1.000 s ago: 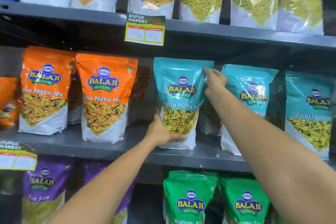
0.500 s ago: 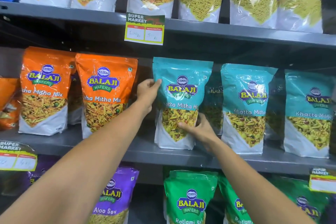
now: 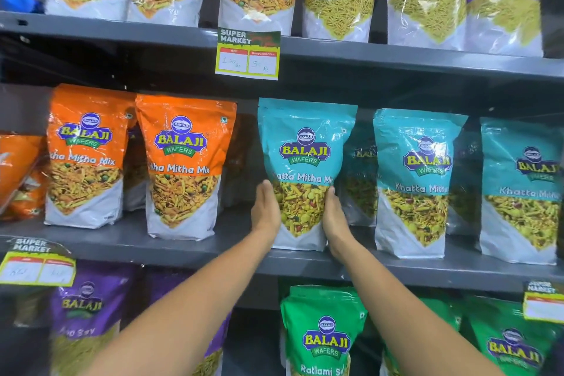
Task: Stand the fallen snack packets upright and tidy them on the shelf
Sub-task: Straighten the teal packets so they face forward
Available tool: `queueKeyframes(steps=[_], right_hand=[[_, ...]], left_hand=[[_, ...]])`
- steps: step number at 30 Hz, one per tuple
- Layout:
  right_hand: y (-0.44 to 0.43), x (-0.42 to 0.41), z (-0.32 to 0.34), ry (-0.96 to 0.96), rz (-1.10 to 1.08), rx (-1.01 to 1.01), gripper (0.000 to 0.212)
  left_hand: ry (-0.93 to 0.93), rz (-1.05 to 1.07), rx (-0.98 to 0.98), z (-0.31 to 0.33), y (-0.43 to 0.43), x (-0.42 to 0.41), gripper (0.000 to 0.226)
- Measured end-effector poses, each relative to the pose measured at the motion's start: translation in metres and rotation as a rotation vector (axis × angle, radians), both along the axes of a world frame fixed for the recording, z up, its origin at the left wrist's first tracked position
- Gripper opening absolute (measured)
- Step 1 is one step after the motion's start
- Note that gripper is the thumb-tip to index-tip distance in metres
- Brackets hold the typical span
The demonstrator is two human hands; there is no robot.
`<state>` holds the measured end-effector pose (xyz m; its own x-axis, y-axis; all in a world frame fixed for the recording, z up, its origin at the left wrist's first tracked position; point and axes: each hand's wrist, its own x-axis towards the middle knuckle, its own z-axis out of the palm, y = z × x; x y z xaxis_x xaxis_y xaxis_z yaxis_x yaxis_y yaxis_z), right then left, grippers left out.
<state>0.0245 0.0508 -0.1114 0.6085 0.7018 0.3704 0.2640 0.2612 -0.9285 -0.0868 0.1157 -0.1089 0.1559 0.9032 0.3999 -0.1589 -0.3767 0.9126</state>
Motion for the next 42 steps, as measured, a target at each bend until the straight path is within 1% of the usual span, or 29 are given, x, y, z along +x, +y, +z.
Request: queueKeyframes(steps=[1,3,8,10,11,12,13,15,16,17,20,21,23,24,25,26,27,29,30,31,32,33,35,37,39,40,41,42], right_hand=[[0.003,-0.001,-0.003,-0.043,-0.041,-0.009,0.074],[0.008,-0.003,-0.006,-0.067,-0.055,0.001,0.078],[0.012,-0.007,-0.005,-0.117,-0.067,-0.015,0.074],[0.01,-0.005,-0.004,-0.172,-0.068,-0.039,0.072],[0.007,-0.002,-0.003,-0.212,-0.092,-0.047,0.069],[0.003,0.001,-0.001,-0.27,-0.152,-0.038,0.062],[-0.005,0.005,-0.001,-0.348,-0.248,-0.009,0.051],[-0.025,0.015,-0.001,-0.522,-0.477,0.053,0.031],[-0.038,0.021,-0.003,-0.59,-0.575,0.063,0.023],[-0.05,0.027,-0.005,-0.646,-0.646,0.076,0.017],[-0.083,0.052,-0.012,-0.786,-0.823,0.153,0.015],[-0.094,0.063,-0.012,-0.801,-0.894,0.194,0.016],[-0.112,0.089,-0.011,-0.736,-0.997,0.29,0.025],[-0.122,0.104,-0.011,-0.672,-0.998,0.333,0.033],[-0.129,0.118,-0.011,-0.6,-0.962,0.352,0.042],[-0.134,0.133,-0.011,-0.52,-0.897,0.339,0.051],[-0.139,0.146,-0.01,-0.43,-0.802,0.295,0.059],[-0.145,0.167,-0.011,-0.236,-0.546,0.168,0.07],[-0.145,0.173,-0.013,-0.168,-0.413,0.113,0.072],[-0.145,0.178,-0.013,-0.142,-0.303,0.077,0.072],[-0.144,0.182,-0.014,-0.15,-0.231,0.059,0.069],[-0.143,0.186,-0.014,-0.17,-0.194,0.056,0.064],[-0.137,0.19,-0.014,-0.209,-0.184,0.062,0.061],[-0.133,0.195,-0.01,-0.223,-0.186,0.056,0.07],[-0.131,0.196,-0.005,-0.218,-0.171,0.028,0.082],[-0.132,0.199,-0.002,-0.226,-0.162,0.005,0.085],[-0.133,0.203,0.003,-0.23,-0.158,-0.011,0.084],[-0.135,0.207,0.01,-0.214,-0.168,0.001,0.077]], left_hand=[[-0.009,0.001,-0.006,-0.004,0.0,0.001,0.058],[-0.005,0.001,0.016,-0.004,0.002,-0.002,0.052],[0.043,-0.014,0.085,-0.007,0.01,-0.007,0.052],[0.058,-0.021,0.093,-0.007,0.011,-0.008,0.051],[0.058,0.012,0.103,-0.006,0.011,-0.009,0.048],[0.055,0.102,0.124,-0.005,0.01,-0.011,0.043],[0.046,0.243,0.164,-0.004,0.009,-0.016,0.035],[0.065,0.529,0.318,-0.004,0.004,-0.029,0.019],[0.107,0.588,0.426,-0.006,0.0,-0.033,0.017],[0.151,0.588,0.541,-0.009,-0.005,-0.034,0.018],[0.226,0.421,0.818,-0.016,-0.035,-0.019,0.025],[0.231,0.354,0.884,-0.017,-0.048,-0.007,0.025],[0.219,0.237,0.952,-0.021,-0.071,0.021,0.022],[0.221,0.175,0.925,-0.022,-0.082,0.038,0.023],[0.235,0.096,0.847,-0.023,-0.09,0.054,0.027],[0.266,0.01,0.735,-0.023,-0.096,0.07,0.038],[0.312,-0.064,0.619,-0.022,-0.101,0.086,0.054],[0.409,-0.2,0.4,-0.016,-0.107,0.112,0.094],[0.43,-0.258,0.302,-0.012,-0.11,0.122,0.109],[0.445,-0.295,0.237,-0.009,-0.111,0.132,0.118],[0.462,-0.308,0.215,-0.007,-0.111,0.14,0.119],[0.478,-0.301,0.22,-0.006,-0.11,0.148,0.114],[0.466,-0.292,0.218,-0.004,-0.103,0.152,0.097],[0.432,-0.343,0.186,0.002,-0.094,0.154,0.084],[0.443,-0.409,0.173,0.007,-0.088,0.152,0.077],[0.442,-0.43,0.17,0.008,-0.088,0.155,0.079],[0.434,-0.431,0.167,0.008,-0.09,0.159,0.087],[0.425,-0.406,0.166,0.007,-0.092,0.164,0.097]])
